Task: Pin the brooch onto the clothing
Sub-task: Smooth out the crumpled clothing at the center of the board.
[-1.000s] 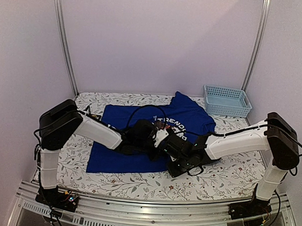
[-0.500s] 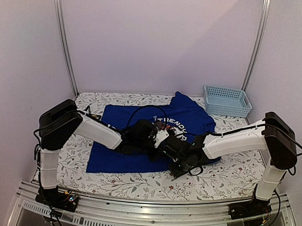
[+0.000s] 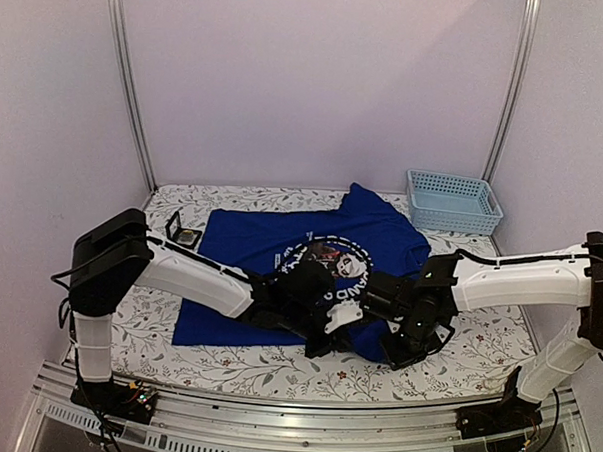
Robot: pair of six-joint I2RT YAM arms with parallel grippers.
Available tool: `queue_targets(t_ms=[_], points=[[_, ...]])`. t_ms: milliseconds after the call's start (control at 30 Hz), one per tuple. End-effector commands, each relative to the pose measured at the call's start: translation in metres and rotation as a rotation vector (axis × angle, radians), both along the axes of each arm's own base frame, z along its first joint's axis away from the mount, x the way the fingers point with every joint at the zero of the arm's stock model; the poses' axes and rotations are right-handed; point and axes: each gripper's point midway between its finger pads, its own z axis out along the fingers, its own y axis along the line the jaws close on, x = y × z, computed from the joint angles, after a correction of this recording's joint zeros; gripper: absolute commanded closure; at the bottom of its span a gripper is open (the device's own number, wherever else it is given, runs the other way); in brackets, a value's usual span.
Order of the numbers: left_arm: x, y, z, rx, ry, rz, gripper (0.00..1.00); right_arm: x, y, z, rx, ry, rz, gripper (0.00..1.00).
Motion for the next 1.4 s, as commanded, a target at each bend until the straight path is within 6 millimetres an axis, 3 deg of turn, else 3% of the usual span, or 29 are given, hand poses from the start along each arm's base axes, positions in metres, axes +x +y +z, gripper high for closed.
queue_targets(t_ms=[0,267,467,567,633,700,800,900,967,1033,1133,1233,1367], points=[[-0.037,0.002,-0.016,0.088,0.048,-0.136,0.98,-0.035,-0.029,0.007,-0.047,0.139,-0.081,1.0],[-0.055,0.001,-0.023,0.129,0.107,-0.185,0.89,-0.057,-0.043,-0.01,-0.05,0.224,-0.088,0.98],[-0.062,0.011,-0.017,0.178,0.127,-0.199,0.55,-0.058,-0.045,-0.011,-0.063,0.231,-0.076,0.78],[-0.064,0.024,0.005,0.191,0.134,-0.198,0.47,-0.055,-0.048,-0.004,-0.074,0.216,-0.076,0.66],[-0.061,0.034,0.035,0.146,0.124,-0.177,0.48,-0.05,-0.05,0.005,-0.077,0.197,-0.082,0.63],[-0.043,0.047,0.054,0.114,0.106,-0.094,0.5,-0.037,-0.047,0.02,-0.046,0.151,-0.094,0.62],[0.012,0.081,0.059,0.119,0.069,0.188,0.57,-0.003,-0.046,0.038,-0.001,0.041,-0.134,0.63],[0.076,0.137,0.04,0.176,0.073,0.594,0.73,0.044,-0.042,0.046,0.101,-0.094,-0.191,0.67],[0.096,0.174,0.023,0.224,0.105,0.782,0.77,0.076,-0.038,0.044,0.166,-0.18,-0.232,0.73],[0.101,0.202,0.01,0.262,0.115,0.907,0.77,0.102,-0.039,0.036,0.176,-0.264,-0.252,0.79],[0.098,0.233,-0.003,0.276,0.093,1.033,0.76,0.122,-0.048,0.007,0.131,-0.277,-0.299,0.84],[0.089,0.26,-0.02,0.286,0.134,1.146,0.76,0.129,-0.062,-0.02,0.022,-0.279,-0.337,0.86],[0.075,0.284,-0.032,0.307,0.156,1.23,0.77,0.119,-0.079,-0.043,-0.063,-0.251,-0.372,0.85]])
